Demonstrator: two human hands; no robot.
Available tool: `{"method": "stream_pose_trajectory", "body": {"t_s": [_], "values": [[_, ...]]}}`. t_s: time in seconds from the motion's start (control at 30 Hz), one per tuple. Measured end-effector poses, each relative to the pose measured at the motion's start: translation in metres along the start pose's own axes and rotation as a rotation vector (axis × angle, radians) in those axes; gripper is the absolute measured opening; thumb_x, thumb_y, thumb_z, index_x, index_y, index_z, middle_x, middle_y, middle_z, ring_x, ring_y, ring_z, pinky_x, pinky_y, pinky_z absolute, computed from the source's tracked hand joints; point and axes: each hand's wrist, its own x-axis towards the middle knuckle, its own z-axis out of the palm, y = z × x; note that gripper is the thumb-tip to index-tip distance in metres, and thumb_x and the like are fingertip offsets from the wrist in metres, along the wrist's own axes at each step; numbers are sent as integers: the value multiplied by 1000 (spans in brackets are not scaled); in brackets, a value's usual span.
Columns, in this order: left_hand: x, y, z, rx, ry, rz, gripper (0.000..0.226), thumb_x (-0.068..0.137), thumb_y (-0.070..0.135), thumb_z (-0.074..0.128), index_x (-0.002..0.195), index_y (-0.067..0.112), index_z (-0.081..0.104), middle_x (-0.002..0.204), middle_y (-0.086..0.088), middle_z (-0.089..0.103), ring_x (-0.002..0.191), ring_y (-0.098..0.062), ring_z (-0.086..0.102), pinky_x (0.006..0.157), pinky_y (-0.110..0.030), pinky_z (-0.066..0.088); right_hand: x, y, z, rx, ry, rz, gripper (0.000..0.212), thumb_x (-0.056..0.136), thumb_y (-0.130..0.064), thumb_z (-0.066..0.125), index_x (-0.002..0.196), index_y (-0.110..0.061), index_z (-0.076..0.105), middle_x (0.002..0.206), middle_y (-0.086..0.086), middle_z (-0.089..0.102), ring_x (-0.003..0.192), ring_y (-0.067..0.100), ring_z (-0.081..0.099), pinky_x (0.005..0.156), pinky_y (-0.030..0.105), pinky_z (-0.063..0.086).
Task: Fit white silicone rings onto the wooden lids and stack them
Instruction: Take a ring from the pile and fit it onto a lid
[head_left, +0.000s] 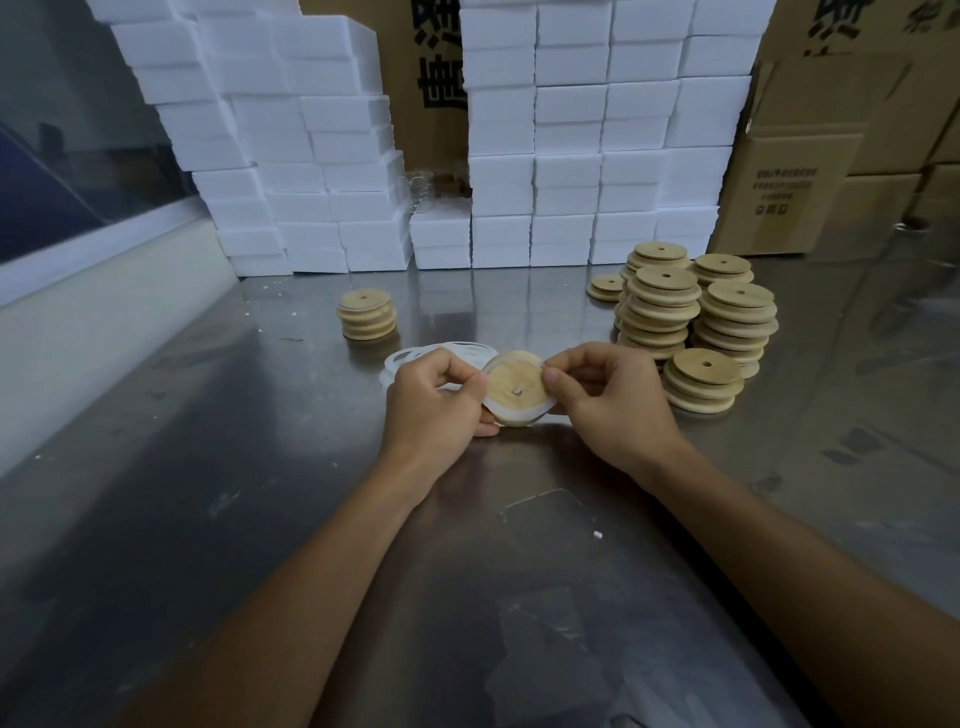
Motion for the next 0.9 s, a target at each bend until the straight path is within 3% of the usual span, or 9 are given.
{"method": "stream_pose_trajectory", "body": {"t_s": [0.13,0.23,0.3,0.4,0.47,0.53,0.63,0.7,0.9], "values": [[-1,0,-1,14,-32,18,10,88,1,63,80,-1,59,74,-12,66,53,-15,67,55,-31,60,-2,-1,0,-95,53,-69,16,89,-1,66,83,-15,71,80,-2,73,80,12,71,80,38,60],[-3,0,-2,46,-67,99,14,86,17,72,92,15,59,75,-3,67,54,-16,65,54,-35,58,-6,-6,0,-197,52,-187,15,88,-1,66,85,-15,72,79,-6,71,78,8,68,77,32,58],[-4,-2,-3,193,-113,228,20,86,31,73,100,23,62,81,3,68,67,-14,66,60,-32,57,-9,-10,0,-251,21,-305,14,86,2,66,87,-11,72,78,-4,71,75,7,66,73,30,56],[-4,-3,-5,362,-188,383,18,88,33,70,99,18,69,88,3,68,81,-13,63,71,-33,55,-12,-13,2,-285,-41,-396,12,86,1,65,90,-9,70,81,-4,70,80,8,66,73,26,56],[-3,-3,-6,332,-196,371,13,89,25,70,95,14,70,88,-1,68,80,-20,63,73,-43,55,-13,-12,3,-258,-62,-358,8,89,-4,64,91,-11,67,83,-11,68,85,5,65,75,24,55],[-2,-1,-6,270,-179,333,9,89,18,70,93,9,71,86,-8,68,74,-27,63,65,-48,54,-12,-10,6,-194,-50,-279,5,93,-11,62,89,-14,63,82,-12,67,83,4,65,71,22,55],[-2,-1,-5,133,-146,245,8,89,12,70,92,5,69,83,-13,67,51,-12,58,46,-25,47,-8,-8,7,-88,-16,-139,10,95,-13,63,85,-13,62,80,0,68,77,18,68,72,39,59],[-2,0,-5,55,-156,173,6,90,11,68,91,5,69,79,-11,66,42,-9,54,40,-18,42,-6,-8,6,-14,-11,-51,10,93,-11,65,83,-10,64,79,11,70,74,27,70,71,44,61],[0,3,-11,-172,-148,2,5,93,16,66,89,14,69,74,-7,69,46,-16,54,42,-21,45,-4,-14,10,177,-19,34,10,90,-3,67,80,-4,68,72,10,70,64,10,68,66,22,59]]}}
